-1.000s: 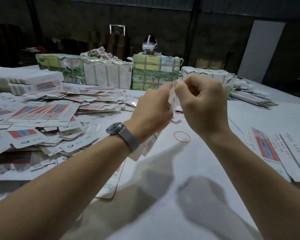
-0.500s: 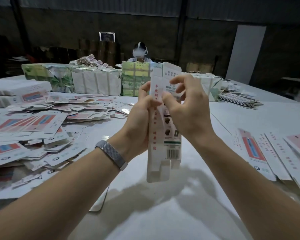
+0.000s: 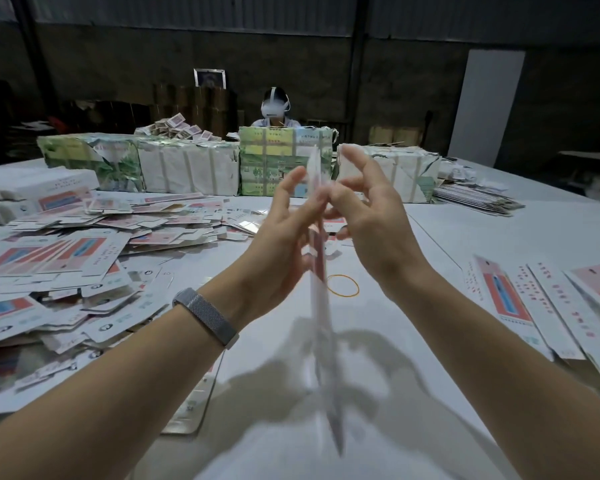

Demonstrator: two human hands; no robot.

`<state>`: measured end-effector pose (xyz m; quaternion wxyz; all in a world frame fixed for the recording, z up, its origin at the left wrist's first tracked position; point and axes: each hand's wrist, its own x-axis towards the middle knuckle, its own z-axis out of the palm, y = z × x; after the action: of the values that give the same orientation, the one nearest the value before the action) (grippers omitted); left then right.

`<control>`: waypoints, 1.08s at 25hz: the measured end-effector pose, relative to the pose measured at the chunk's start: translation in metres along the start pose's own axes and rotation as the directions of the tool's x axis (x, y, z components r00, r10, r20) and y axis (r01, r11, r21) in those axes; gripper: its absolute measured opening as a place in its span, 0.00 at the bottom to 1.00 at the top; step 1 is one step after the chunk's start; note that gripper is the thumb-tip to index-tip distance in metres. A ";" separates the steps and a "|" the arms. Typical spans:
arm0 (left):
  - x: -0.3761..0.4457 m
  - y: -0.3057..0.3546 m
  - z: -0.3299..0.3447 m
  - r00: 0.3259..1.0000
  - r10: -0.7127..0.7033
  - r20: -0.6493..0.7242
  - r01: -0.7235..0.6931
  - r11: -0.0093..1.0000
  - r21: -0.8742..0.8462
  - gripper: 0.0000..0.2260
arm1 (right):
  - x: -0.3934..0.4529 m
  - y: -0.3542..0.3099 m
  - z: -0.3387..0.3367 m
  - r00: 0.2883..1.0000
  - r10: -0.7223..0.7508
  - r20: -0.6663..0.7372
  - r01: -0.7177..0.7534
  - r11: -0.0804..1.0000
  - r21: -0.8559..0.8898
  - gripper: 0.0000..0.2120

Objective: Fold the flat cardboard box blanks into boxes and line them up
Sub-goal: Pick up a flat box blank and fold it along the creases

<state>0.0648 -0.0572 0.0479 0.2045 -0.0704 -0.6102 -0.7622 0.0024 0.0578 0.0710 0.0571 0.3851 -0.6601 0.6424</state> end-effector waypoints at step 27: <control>-0.013 0.009 -0.001 0.996 -0.033 0.086 0.001 0.937 0.349 0.30 | 0.005 -0.027 -0.024 0.965 0.029 0.261 0.092 0.894 -0.439 0.08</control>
<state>0.0800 -0.0566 0.0518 0.1794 -0.0624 -0.7446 -0.6399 0.0042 0.0805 0.0995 0.0670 0.4535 -0.7853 0.4160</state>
